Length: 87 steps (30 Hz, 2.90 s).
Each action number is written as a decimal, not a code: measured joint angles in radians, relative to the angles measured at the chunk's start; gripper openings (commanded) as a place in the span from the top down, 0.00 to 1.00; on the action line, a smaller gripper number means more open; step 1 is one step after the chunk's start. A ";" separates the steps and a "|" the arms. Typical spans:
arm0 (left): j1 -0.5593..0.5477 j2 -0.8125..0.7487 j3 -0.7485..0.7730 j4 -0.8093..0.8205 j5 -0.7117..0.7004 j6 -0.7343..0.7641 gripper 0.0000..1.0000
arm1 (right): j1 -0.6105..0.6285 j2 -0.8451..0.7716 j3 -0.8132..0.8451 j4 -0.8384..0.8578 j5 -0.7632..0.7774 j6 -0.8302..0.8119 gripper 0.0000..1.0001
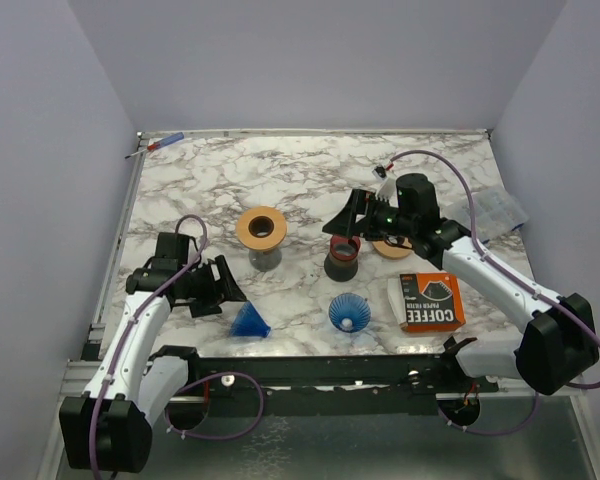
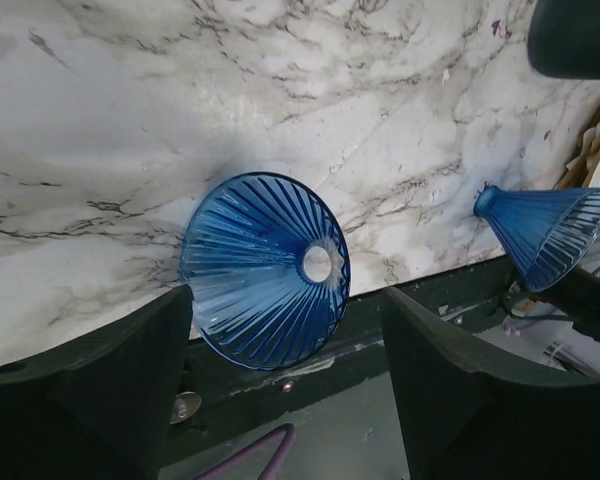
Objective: Place the coffee filter in the dripper
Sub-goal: Pick up the coffee dripper from the center of the board.
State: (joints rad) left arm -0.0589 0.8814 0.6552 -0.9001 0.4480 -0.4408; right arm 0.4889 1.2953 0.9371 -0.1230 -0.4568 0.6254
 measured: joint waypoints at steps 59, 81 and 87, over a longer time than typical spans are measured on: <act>-0.321 -0.146 -0.078 0.185 -0.150 -0.229 1.00 | 0.000 -0.032 -0.059 0.000 -0.031 0.037 0.00; -0.321 -0.220 0.324 0.036 -0.497 -0.091 1.00 | 0.000 -0.074 -0.036 -0.044 -0.034 0.028 0.00; -0.321 -0.043 0.446 -0.029 -0.529 -0.002 1.00 | -0.014 -0.074 -0.026 -0.042 -0.063 0.029 0.00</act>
State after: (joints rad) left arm -0.3801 0.8379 1.1011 -0.9291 -0.0807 -0.4423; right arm 0.4751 1.2209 0.9112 -0.1654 -0.5194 0.6540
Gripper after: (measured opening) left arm 0.014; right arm 0.996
